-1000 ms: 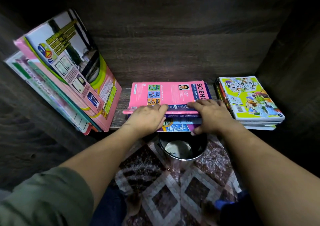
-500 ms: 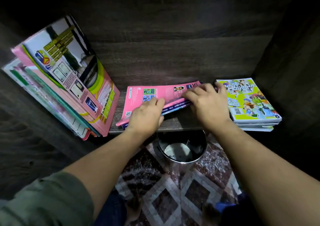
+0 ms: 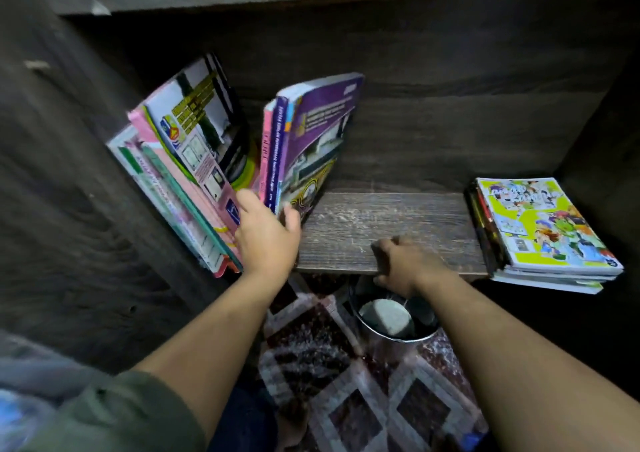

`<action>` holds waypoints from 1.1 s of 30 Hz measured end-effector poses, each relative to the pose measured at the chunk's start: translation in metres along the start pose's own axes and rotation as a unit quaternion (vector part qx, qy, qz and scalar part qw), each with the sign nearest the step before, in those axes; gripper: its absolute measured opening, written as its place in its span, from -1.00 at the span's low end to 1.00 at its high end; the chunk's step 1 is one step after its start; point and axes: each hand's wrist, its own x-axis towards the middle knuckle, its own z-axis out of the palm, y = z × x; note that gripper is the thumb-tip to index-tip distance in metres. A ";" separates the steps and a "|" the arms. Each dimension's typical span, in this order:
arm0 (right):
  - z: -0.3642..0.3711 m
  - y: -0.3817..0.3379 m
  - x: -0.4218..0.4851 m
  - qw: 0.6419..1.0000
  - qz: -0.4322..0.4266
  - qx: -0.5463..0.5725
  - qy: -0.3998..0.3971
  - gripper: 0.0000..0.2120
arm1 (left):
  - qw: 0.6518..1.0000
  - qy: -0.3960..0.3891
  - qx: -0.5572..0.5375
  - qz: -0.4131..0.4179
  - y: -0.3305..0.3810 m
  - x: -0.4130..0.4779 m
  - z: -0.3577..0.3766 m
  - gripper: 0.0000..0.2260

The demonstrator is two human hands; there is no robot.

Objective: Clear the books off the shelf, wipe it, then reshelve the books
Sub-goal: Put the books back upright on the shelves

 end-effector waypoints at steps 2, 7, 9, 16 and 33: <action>0.009 -0.005 0.005 1.000 0.004 -0.014 -0.020 -0.30 | 0.997 0.050 -0.011 0.049 0.006 0.011 -0.015 -0.43; 0.024 -0.013 0.014 0.998 0.016 -0.060 0.004 -0.24 | 0.975 0.079 0.084 0.188 0.042 0.046 -0.054 -0.13; 0.030 -0.016 0.015 0.996 0.023 -0.089 0.012 -0.21 | 0.979 0.053 0.110 0.162 0.047 0.050 -0.059 -0.25; 0.026 -0.037 0.021 0.993 0.082 -0.073 -0.044 0.01 | 0.964 0.125 0.218 0.085 0.033 0.044 -0.087 -0.43; 0.051 -0.132 0.044 0.972 -0.210 0.095 0.040 0.08 | 0.977 0.168 -0.021 0.129 -0.025 0.078 -0.099 -0.29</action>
